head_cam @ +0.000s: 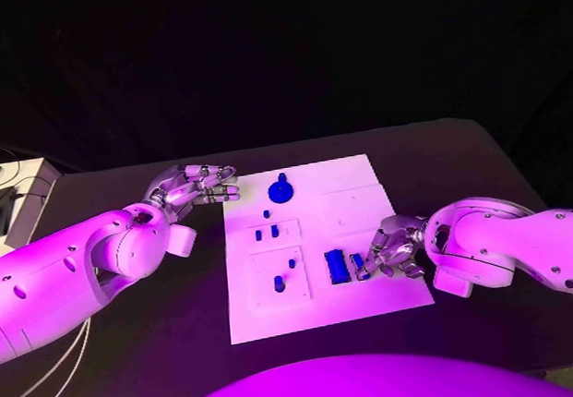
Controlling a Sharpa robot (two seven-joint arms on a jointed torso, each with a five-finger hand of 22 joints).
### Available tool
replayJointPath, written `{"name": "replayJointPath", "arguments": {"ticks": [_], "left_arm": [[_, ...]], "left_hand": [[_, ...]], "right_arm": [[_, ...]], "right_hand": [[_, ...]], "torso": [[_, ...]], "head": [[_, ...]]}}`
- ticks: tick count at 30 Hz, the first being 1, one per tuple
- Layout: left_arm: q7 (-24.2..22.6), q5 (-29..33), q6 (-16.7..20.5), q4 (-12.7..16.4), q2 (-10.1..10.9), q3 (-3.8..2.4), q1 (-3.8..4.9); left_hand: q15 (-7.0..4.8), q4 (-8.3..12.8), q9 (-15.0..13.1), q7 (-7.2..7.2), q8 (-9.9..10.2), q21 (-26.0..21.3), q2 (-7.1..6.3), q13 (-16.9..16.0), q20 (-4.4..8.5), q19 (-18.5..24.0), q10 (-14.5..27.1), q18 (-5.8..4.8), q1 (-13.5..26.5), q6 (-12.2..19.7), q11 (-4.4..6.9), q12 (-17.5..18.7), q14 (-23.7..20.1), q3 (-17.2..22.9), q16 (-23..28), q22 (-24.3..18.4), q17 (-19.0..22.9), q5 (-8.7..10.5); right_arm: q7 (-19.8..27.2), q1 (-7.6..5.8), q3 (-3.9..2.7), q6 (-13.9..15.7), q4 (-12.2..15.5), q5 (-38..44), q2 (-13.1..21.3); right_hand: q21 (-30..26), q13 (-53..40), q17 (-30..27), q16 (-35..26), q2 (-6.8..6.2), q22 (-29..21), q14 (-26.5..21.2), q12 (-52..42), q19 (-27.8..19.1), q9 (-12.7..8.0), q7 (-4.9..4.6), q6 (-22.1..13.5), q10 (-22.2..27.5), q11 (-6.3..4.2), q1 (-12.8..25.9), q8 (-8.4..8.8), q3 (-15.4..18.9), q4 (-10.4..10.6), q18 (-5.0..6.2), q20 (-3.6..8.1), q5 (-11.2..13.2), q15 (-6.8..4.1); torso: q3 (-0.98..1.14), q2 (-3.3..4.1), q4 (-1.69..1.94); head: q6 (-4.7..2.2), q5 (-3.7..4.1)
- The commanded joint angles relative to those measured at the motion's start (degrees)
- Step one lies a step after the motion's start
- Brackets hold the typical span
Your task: Assemble the parts on the task board
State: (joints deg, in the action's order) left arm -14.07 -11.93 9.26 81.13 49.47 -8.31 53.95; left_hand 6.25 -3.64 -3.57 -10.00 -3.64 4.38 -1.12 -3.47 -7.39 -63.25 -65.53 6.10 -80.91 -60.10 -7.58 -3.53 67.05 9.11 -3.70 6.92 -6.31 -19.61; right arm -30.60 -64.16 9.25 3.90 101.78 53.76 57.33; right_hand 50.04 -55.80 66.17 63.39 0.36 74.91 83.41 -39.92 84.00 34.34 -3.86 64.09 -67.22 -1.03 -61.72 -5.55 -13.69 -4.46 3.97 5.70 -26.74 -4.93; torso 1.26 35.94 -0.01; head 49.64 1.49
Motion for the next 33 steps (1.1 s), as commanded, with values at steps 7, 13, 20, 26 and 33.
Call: {"name": "replayJointPath", "arguments": {"ticks": [7,13,20,26,33], "left_arm": [[0.02,0.11,-1.29,0.13,-0.09,-0.02,-0.04],[0.08,0.11,-1.29,0.15,-0.06,-0.02,-0.04],[0.13,0.11,-1.29,0.13,-0.03,-0.02,-0.04],[0.13,0.10,-1.29,0.13,-0.05,-0.02,-0.04],[0.15,0.10,-1.29,0.14,-0.03,-0.02,-0.04]], "left_hand": [[-0.01,-0.17,-0.07,-0.02,-0.01,0.28,0.21,0.06,0.07,0.12,0.53,-0.53,-0.03,0.36,-0.02,0.08,-0.55,0.31,0.09,0.06,0.07,-0.36],[-0.01,-0.17,-0.07,-0.02,-0.01,0.28,0.21,0.06,0.07,0.12,0.53,-0.53,-0.03,0.36,-0.02,0.08,-0.55,0.31,0.09,0.06,0.07,-0.36],[-0.01,-0.04,-0.07,-0.03,-0.01,0.29,0.16,0.06,0.06,0.18,0.57,-0.53,0.23,0.40,-0.02,0.08,-0.55,0.53,0.08,0.26,0.09,-0.37],[-0.01,-0.04,-0.07,-0.03,-0.01,0.29,0.16,0.06,0.06,0.18,0.57,-0.53,0.23,0.40,-0.02,0.08,-0.55,0.53,0.08,0.26,0.09,-0.37],[-0.01,-0.04,-0.07,-0.03,-0.01,0.29,0.16,0.06,0.06,0.18,0.57,-0.53,0.23,0.40,-0.02,0.08,-0.55,0.53,0.08,0.26,0.09,-0.37]], "right_arm": [[-0.60,0.44,0.25,-1.35,-1.07,1.18,-0.46],[-0.47,0.49,0.25,-0.39,-1.06,1.21,-0.45],[-0.29,0.54,0.25,0.83,-0.96,1.22,-0.41],[-0.16,0.59,0.25,1.66,-0.84,1.21,-0.34],[-0.03,0.63,0.25,2.60,-0.74,1.14,-0.28]], "right_hand": [[-0.45,-0.23,0.03,-0.17,-0.08,6.54,0.13,-0.22,0.26,-0.81,0.26,0.34,0.25,-0.32,0.20,0.56,-7.59,-8.15,0.23,-0.21,-0.07,0.14],[-0.62,-0.42,0.07,-0.25,-0.01,6.53,0.17,-0.60,0.35,-1.77,0.41,0.57,0.11,-0.31,0.77,0.94,-3.37,-6.27,0.18,-0.21,-1.41,0.16],[-0.69,-0.61,0.17,-0.17,-0.63,6.54,0.24,-1.01,0.48,-3.07,0.35,1.16,-0.16,-0.28,2.73,1.23,3.02,-2.59,0.18,-0.27,-0.94,0.27],[-0.76,-0.57,0.25,-0.07,-0.80,6.58,0.28,-1.10,0.66,-4.38,0.19,1.45,-0.26,0.06,2.87,1.21,10.03,0.93,0.23,-0.39,0.12,0.29],[-0.75,-0.52,0.25,-0.04,-0.51,6.60,0.26,-1.21,0.70,-5.02,0.21,1.46,-0.37,0.07,2.50,1.16,14.25,3.88,0.25,-0.44,0.79,0.43]], "torso": [[0.01,0.00,0.00],[-0.01,-0.03,-0.01],[0.02,-0.02,0.00],[0.00,-0.02,-0.03],[0.01,-0.02,-0.02]], "head": [[-0.02,-0.04],[0.03,0.03],[0.00,0.04],[-0.04,-0.02],[-0.04,0.02]]}}
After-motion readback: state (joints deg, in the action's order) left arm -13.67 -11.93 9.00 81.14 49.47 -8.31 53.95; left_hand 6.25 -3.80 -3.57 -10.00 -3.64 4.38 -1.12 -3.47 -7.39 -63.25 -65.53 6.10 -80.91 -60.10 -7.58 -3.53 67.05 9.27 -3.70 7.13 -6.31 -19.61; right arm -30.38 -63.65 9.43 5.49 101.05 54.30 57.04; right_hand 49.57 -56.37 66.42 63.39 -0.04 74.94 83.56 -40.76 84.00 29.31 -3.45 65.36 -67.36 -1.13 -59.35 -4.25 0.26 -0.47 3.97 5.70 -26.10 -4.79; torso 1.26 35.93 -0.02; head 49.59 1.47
